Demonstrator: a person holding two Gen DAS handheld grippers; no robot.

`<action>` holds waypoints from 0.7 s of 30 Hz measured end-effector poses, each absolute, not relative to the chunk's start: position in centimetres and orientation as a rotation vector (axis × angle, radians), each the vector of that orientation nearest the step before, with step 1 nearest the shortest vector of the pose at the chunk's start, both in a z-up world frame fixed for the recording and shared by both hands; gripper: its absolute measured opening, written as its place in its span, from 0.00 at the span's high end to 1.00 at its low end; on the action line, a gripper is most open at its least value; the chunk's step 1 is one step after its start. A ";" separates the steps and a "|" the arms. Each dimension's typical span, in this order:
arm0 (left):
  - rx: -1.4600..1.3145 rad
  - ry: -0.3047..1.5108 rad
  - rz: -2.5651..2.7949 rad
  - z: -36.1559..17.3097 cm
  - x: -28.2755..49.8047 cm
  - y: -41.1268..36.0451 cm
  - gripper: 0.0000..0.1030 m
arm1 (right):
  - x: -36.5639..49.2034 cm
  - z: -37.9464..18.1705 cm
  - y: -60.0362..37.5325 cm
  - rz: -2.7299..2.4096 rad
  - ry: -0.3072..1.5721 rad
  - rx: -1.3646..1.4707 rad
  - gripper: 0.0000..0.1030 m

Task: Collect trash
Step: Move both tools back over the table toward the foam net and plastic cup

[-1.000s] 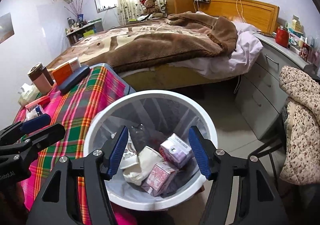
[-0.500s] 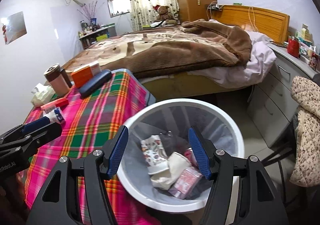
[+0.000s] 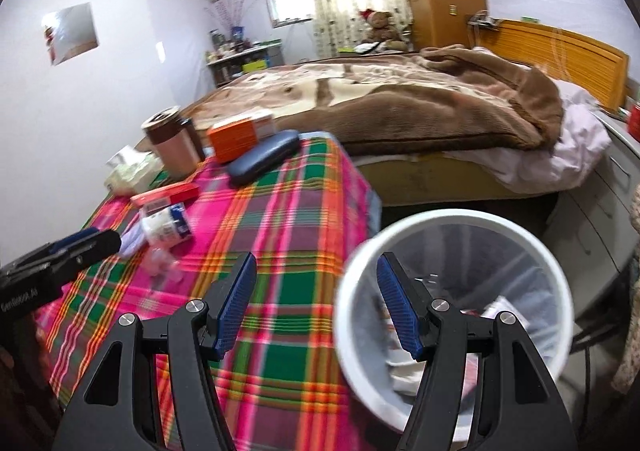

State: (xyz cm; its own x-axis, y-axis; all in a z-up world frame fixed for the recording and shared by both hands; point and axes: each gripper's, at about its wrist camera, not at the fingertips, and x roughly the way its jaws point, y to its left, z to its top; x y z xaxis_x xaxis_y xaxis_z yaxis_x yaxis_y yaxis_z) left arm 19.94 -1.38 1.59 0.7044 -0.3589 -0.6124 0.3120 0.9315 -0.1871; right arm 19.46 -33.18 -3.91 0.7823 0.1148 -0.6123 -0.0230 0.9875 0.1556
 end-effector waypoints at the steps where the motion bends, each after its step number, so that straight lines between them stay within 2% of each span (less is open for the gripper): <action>1: -0.076 0.696 -0.361 1.5 20.1 -0.8 0.33 | 19.7 -4.0 -32.6 0.092 0.671 0.136 0.38; 13: -0.117 0.743 -0.224 -0.4 23.4 7.3 0.33 | 22.4 -5.2 -26.2 0.247 0.734 0.049 0.38; 21: -0.117 0.795 -0.218 -2.2 25.9 9.1 0.33 | 24.5 -6.8 -22.9 0.342 0.784 -0.004 0.38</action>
State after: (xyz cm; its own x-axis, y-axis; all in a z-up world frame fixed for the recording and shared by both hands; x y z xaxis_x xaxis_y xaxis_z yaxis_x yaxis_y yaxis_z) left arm 25.89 9.09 -2.19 0.6794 -0.2374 -0.6943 0.1496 0.9712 -0.1856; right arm 24.55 -22.93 -6.76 0.6559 0.3000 -0.6926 -0.3027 0.9451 0.1226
